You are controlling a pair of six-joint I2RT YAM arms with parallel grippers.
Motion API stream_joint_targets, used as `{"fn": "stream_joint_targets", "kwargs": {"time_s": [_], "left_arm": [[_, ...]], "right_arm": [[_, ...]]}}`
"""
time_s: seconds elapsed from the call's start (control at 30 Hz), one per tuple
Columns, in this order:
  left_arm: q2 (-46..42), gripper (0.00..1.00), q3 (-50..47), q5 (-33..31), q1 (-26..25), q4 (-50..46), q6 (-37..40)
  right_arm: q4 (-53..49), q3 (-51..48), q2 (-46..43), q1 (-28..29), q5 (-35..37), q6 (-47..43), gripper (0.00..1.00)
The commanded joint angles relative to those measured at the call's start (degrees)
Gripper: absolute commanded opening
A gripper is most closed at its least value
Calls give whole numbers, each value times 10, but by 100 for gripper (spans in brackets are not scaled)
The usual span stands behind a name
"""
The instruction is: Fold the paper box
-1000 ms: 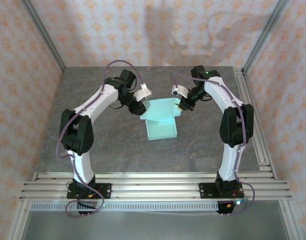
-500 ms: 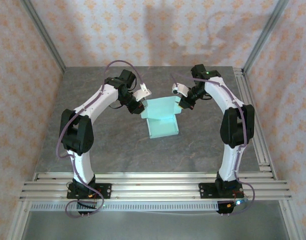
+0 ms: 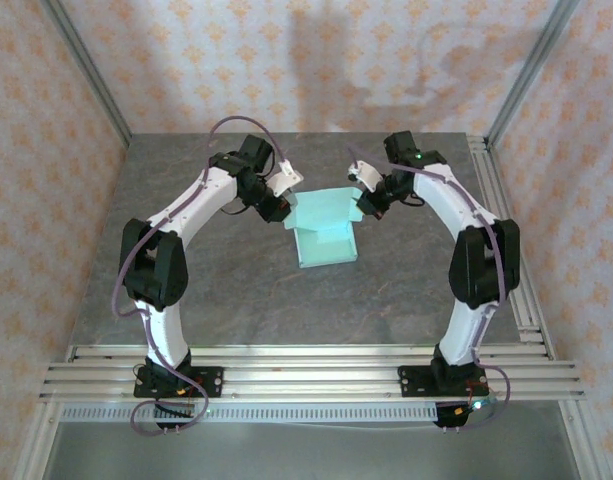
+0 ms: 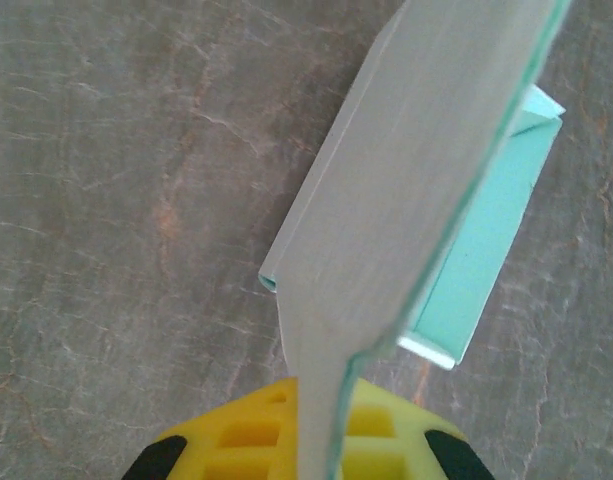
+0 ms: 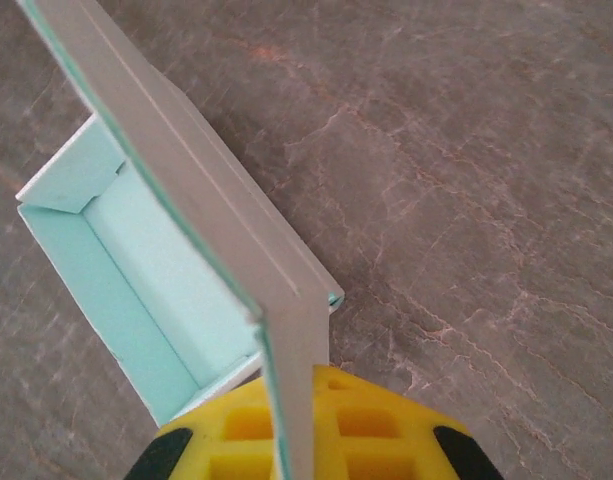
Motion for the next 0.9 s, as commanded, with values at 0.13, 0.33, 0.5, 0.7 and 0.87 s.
{"fn": "stream_joint_targets", "kwargs": {"time_s": [0.13,0.33,0.5,0.7,0.87], "left_arm": [[4,0,48,-63,-9,41,-101],[38,0,82,-91,-28,70,-175],[50,0,92,-113,-33,89,-230],[63,0,99,-114,-38,125,-299],[81,0,115,-119,-44,128,-324]], "right_arm": [[168,-65,-73,23,82,212,0],[273,-117,-94,45,160,370,0],[322,-147,-102,61,173,428,0],[423,-205,-103,89,254,505,0],[471,-222,-93,114,332,543,0]]}}
